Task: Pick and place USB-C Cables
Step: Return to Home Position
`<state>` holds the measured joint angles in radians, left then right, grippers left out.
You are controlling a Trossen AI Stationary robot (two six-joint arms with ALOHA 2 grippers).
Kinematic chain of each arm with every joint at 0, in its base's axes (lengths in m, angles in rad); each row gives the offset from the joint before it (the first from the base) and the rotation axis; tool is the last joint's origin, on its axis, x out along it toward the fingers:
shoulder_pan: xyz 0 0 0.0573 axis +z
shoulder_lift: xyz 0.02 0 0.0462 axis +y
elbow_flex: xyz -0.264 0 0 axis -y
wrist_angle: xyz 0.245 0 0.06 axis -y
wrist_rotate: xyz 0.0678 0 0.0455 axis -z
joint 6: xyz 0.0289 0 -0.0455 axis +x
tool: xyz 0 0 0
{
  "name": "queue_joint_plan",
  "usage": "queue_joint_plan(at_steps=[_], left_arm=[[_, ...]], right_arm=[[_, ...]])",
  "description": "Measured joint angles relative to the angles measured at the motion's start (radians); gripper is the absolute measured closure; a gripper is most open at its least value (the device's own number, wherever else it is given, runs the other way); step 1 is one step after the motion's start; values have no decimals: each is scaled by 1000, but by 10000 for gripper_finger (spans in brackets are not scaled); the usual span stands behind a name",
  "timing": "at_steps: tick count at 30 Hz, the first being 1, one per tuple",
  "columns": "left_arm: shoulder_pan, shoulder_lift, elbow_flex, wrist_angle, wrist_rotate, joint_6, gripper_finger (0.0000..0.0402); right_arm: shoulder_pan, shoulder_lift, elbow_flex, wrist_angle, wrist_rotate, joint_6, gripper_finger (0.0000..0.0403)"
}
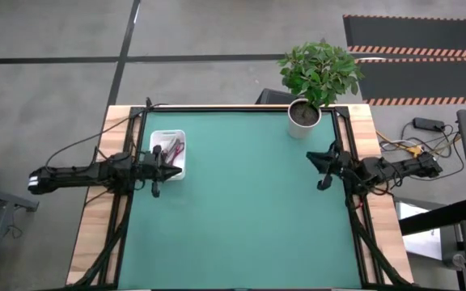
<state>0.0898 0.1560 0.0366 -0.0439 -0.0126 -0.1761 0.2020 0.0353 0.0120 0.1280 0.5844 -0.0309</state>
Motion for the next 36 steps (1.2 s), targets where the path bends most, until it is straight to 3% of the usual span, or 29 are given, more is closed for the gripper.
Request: queue_joint_plan(at_steps=[36], left_arm=[[0, 98, -1, 18, -1, 0, 402]], right_arm=[[0, 8, -1, 0, 12, 21, 376]])
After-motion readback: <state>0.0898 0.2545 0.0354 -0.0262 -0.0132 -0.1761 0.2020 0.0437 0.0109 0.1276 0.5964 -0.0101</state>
